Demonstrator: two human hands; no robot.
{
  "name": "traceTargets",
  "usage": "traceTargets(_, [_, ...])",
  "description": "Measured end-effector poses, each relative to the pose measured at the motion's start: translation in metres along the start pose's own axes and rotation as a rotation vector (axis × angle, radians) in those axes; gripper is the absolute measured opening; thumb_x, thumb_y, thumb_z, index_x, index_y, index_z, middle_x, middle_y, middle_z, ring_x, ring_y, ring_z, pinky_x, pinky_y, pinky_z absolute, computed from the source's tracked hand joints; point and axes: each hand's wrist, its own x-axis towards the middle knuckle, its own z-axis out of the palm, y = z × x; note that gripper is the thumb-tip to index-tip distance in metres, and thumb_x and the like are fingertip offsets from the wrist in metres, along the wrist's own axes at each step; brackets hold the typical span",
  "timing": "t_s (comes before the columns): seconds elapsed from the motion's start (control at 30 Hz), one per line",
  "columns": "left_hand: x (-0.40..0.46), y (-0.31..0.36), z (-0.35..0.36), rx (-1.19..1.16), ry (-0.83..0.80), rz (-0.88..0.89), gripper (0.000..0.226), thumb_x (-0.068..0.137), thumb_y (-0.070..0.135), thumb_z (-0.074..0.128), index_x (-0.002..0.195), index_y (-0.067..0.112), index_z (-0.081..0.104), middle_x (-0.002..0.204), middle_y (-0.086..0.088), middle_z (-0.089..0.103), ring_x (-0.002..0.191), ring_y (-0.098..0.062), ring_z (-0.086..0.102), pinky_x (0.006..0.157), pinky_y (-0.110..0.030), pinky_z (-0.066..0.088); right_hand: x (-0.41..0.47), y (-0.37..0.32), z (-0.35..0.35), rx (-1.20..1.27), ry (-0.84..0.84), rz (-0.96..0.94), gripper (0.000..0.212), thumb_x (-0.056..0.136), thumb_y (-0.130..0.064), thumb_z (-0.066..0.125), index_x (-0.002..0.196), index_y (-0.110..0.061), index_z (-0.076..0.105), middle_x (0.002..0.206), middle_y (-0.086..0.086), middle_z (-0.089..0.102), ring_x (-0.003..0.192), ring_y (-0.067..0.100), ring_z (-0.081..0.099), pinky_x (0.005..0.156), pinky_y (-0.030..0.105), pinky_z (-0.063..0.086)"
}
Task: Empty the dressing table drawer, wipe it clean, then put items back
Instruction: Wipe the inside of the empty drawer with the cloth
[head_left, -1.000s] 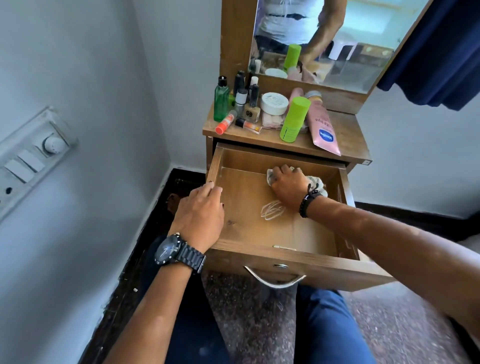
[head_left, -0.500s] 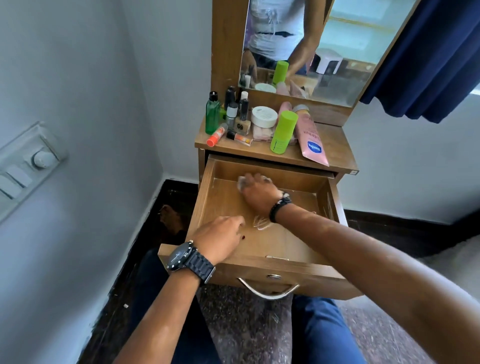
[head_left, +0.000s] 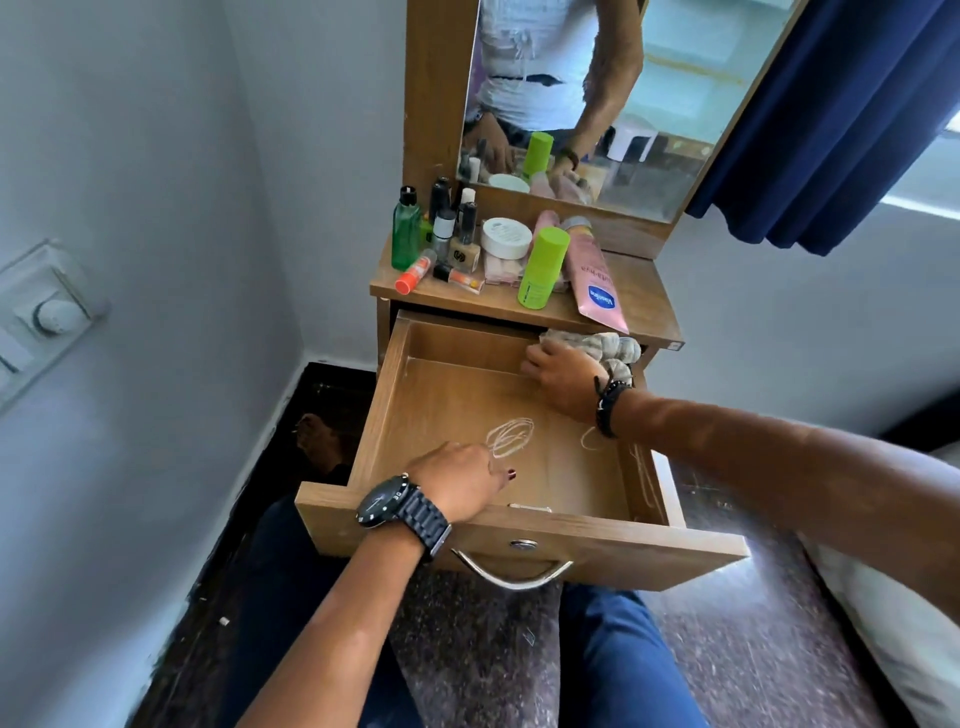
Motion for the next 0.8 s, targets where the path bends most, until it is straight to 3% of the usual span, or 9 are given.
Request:
traceTargets(0.07, [0.001,0.001,0.001,0.001,-0.01,-0.034,0.033,0.096,0.038,0.038,0.109,0.016,0.058,0.103,-0.005,0.063,0.085,-0.022,0.059,0.071,-0.03,0.045,-0.006,0.004,0.002,-0.071,-0.013,-0.013,0.031,0.099,-0.012,0.035,0.12,-0.006,0.057,0.127,0.006,0.051,0.122,0.027,0.039,0.101,0.035,0.032])
traceTargets(0.17, [-0.002,-0.004,0.001,-0.023,-0.015,-0.064,0.031,0.096,0.04,0.039,0.11,0.019,0.057,0.096,0.0,0.061,0.08,-0.018,0.057,0.067,-0.029,0.044,-0.02,0.01,0.021,0.039,-0.075,0.047,0.029,0.098,-0.012,0.038,0.113,-0.012,0.063,0.116,0.001,0.059,0.119,0.026,0.043,0.099,0.035,0.034])
traceTargets(0.23, [-0.003,-0.005,0.0,-0.006,0.002,-0.062,0.032,0.096,0.042,0.037,0.108,0.019,0.056,0.091,0.001,0.062,0.072,-0.016,0.055,0.06,-0.027,0.04,-0.04,0.019,0.032,0.061,-0.077,0.125,0.02,0.094,-0.02,0.05,0.101,-0.021,0.069,0.102,-0.006,0.065,0.11,0.023,0.051,0.091,0.034,0.04])
traceTargets(0.3, [-0.002,-0.005,0.001,0.005,0.007,-0.063,0.034,0.096,0.044,0.036,0.107,0.019,0.056,0.088,0.001,0.061,0.071,-0.017,0.054,0.063,-0.029,0.04,-0.055,0.025,0.042,0.043,-0.039,0.179,0.009,0.086,-0.03,0.063,0.09,-0.027,0.071,0.092,-0.011,0.067,0.097,0.019,0.057,0.082,0.031,0.046])
traceTargets(0.43, [-0.003,-0.004,0.004,0.055,0.046,-0.055,0.037,0.096,0.045,0.032,0.106,0.019,0.057,0.089,0.002,0.059,0.08,-0.019,0.057,0.067,-0.03,0.041,-0.06,0.025,0.055,0.004,0.022,0.168,0.016,0.091,-0.029,0.054,0.096,-0.026,0.068,0.101,-0.009,0.065,0.104,0.018,0.056,0.083,0.028,0.046])
traceTargets(0.53, [-0.003,-0.003,0.007,0.089,0.081,-0.038,0.038,0.097,0.045,0.03,0.105,0.019,0.057,0.088,0.002,0.061,0.074,-0.017,0.056,0.06,-0.027,0.037,-0.047,0.019,0.05,0.025,-0.021,0.214,0.007,0.067,-0.03,0.077,0.062,-0.025,0.074,0.073,-0.009,0.067,0.079,0.017,0.063,0.063,0.025,0.05])
traceTargets(0.6, [-0.002,-0.003,0.007,0.105,0.095,-0.036,0.039,0.097,0.045,0.028,0.106,0.019,0.056,0.088,0.002,0.061,0.073,-0.017,0.055,0.058,-0.027,0.037,-0.033,0.011,0.046,0.089,-0.002,0.234,0.012,0.056,-0.026,0.082,0.052,-0.022,0.071,0.067,-0.005,0.067,0.073,0.021,0.064,0.06,0.026,0.052])
traceTargets(0.73, [0.0,-0.003,0.009,0.103,0.118,-0.026,0.04,0.098,0.046,0.028,0.105,0.018,0.056,0.085,0.003,0.059,0.07,-0.016,0.054,0.056,-0.027,0.035,-0.026,-0.001,0.037,0.151,-0.018,0.269,0.012,0.082,-0.019,0.063,0.081,-0.018,0.075,0.093,0.005,0.068,0.098,0.028,0.059,0.079,0.038,0.053])
traceTargets(0.8, [0.0,-0.003,0.011,0.1,0.119,-0.023,0.04,0.097,0.047,0.028,0.105,0.019,0.055,0.08,0.004,0.058,0.067,-0.015,0.054,0.055,-0.027,0.036,-0.02,-0.005,0.035,0.194,0.037,0.279,0.007,0.079,-0.015,0.067,0.078,-0.014,0.074,0.088,0.006,0.067,0.088,0.027,0.062,0.065,0.034,0.056])
